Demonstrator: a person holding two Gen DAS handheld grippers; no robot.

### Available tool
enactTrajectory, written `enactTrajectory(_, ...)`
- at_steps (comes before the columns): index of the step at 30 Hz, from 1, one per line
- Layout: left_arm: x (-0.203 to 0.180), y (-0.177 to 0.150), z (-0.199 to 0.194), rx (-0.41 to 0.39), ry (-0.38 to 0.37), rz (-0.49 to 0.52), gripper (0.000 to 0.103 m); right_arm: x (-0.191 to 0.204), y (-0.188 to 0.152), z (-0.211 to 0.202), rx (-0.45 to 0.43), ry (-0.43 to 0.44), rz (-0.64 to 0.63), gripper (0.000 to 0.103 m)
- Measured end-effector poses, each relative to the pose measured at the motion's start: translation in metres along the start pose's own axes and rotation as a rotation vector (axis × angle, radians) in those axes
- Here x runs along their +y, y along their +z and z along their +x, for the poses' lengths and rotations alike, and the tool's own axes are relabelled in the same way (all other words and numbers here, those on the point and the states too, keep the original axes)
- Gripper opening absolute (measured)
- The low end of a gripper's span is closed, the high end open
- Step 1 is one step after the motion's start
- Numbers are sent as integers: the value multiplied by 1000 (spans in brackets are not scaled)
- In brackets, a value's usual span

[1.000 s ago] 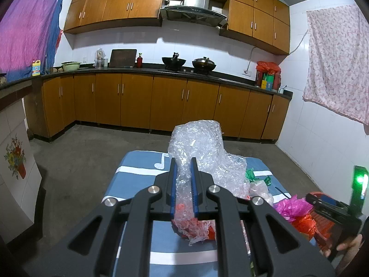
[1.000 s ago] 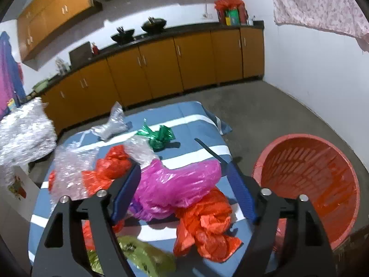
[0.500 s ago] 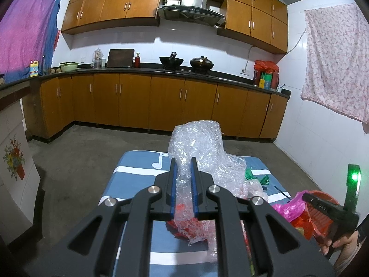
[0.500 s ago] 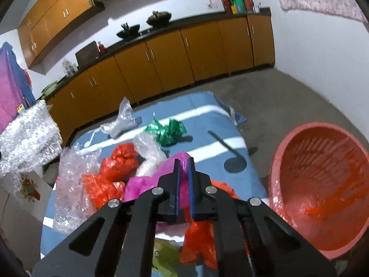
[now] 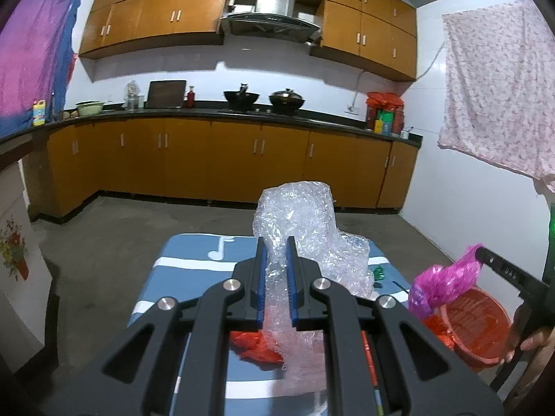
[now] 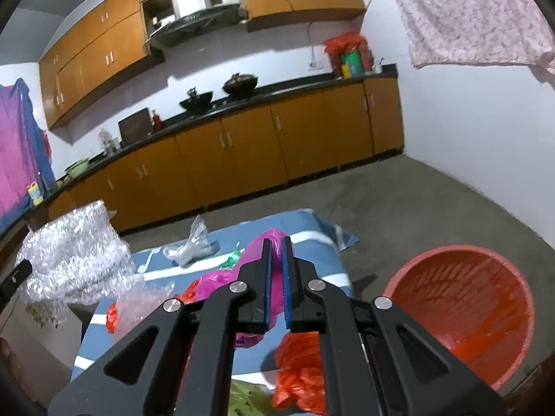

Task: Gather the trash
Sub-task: 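Lift the bubble wrap with the left tool while the right tool grasps the pink bag, then drop the bubble wrap and pink bag into the orange basket with both tools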

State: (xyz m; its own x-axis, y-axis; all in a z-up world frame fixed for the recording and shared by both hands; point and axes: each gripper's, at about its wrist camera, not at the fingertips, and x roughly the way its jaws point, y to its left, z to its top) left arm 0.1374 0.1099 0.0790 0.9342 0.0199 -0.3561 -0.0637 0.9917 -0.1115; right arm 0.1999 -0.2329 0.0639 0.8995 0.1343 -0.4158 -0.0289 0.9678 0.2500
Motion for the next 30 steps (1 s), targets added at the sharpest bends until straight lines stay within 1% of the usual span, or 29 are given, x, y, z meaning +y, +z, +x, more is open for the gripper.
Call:
enactTrajectory(4,-19,2,0,-2,-39,19,11,-22,6,-13,-35,-56,9,6)
enactTrajectory(11,-70,2,3,5,-144,43,11,-84,12,-37,-72,-217,52,6)
enactTrajectory(16,-118,-3,10,25,-241,57,11,-125,14,-52,-83,-346,82,6)
enactTrajectory(19,-151,-12,16,52,-305,64,11,-145,11,-56,-77,-397,102,6)
enactTrajectory(22,-189,-25,26,89,-368,84,11,-161,8,-58,-72,-439,113,6)
enactTrajectory(25,-218,-41,37,122,-410,106,11,-173,4,-61,-68,-465,125,6)
enactTrajectory(30,-255,-63,57,173,-446,135,11,-191,-1,-61,-62,-492,136,6)
